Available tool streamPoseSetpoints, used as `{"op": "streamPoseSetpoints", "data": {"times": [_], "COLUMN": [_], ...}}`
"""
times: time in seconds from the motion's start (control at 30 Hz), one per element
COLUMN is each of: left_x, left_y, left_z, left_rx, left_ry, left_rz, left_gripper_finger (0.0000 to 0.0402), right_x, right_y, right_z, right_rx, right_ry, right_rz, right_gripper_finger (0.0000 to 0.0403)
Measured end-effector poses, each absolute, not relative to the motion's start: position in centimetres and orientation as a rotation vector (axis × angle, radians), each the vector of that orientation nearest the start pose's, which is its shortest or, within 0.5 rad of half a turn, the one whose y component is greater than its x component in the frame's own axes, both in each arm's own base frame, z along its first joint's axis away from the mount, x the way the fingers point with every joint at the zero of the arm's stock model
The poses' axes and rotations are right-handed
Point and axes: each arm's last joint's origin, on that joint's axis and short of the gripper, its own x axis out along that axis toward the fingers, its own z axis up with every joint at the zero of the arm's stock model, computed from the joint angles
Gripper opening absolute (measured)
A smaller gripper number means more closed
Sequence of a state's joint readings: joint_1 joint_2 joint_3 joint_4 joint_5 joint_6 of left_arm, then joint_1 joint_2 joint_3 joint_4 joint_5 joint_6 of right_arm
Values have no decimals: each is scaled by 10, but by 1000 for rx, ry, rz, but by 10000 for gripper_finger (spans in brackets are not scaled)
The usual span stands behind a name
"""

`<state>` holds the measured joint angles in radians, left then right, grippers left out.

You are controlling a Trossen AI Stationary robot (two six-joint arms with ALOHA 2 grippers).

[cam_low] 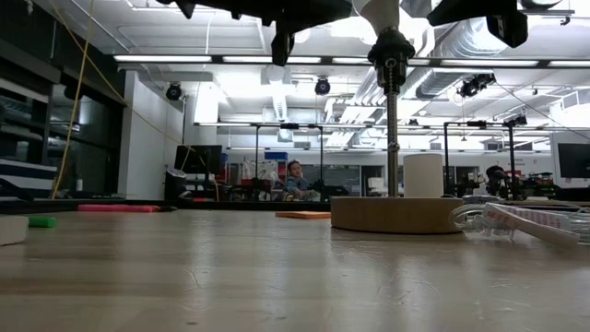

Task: Screw lightbulb
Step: Insert the white lightbulb into the lamp

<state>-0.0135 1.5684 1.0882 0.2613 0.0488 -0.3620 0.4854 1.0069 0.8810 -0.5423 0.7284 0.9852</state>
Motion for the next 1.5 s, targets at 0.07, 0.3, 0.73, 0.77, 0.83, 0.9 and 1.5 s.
{"op": "streamPoseSetpoints", "data": {"times": [0.07, 0.3, 0.73, 0.77, 0.83, 0.9, 1.5], "left_x": [359, 360, 360, 360, 360, 360, 332], "left_y": [-6, -6, -6, -6, -6, -4, -5], "left_z": [287, 292, 295, 295, 294, 295, 309], "left_rx": [-364, -365, -363, -358, -355, -355, -270], "left_ry": [219, 176, 146, 145, 144, 142, 280], "left_rz": [-20, -41, -46, -42, -32, -25, -68], "left_gripper_finger": [0, 0, 0, 0, 0, 0, 0], "right_x": [186, 186, 186, 186, 186, 187, 192], "right_y": [76, 76, 76, 76, 77, 77, 79], "right_z": [300, 300, 301, 301, 301, 302, 312], "right_rx": [574, 574, 582, 583, 586, 589, 562], "right_ry": [377, 377, 368, 366, 363, 357, 272], "right_rz": [-470, -470, -466, -465, -464, -460, -420], "right_gripper_finger": [0, 0, 0, 0, 0, 0, 0]}}
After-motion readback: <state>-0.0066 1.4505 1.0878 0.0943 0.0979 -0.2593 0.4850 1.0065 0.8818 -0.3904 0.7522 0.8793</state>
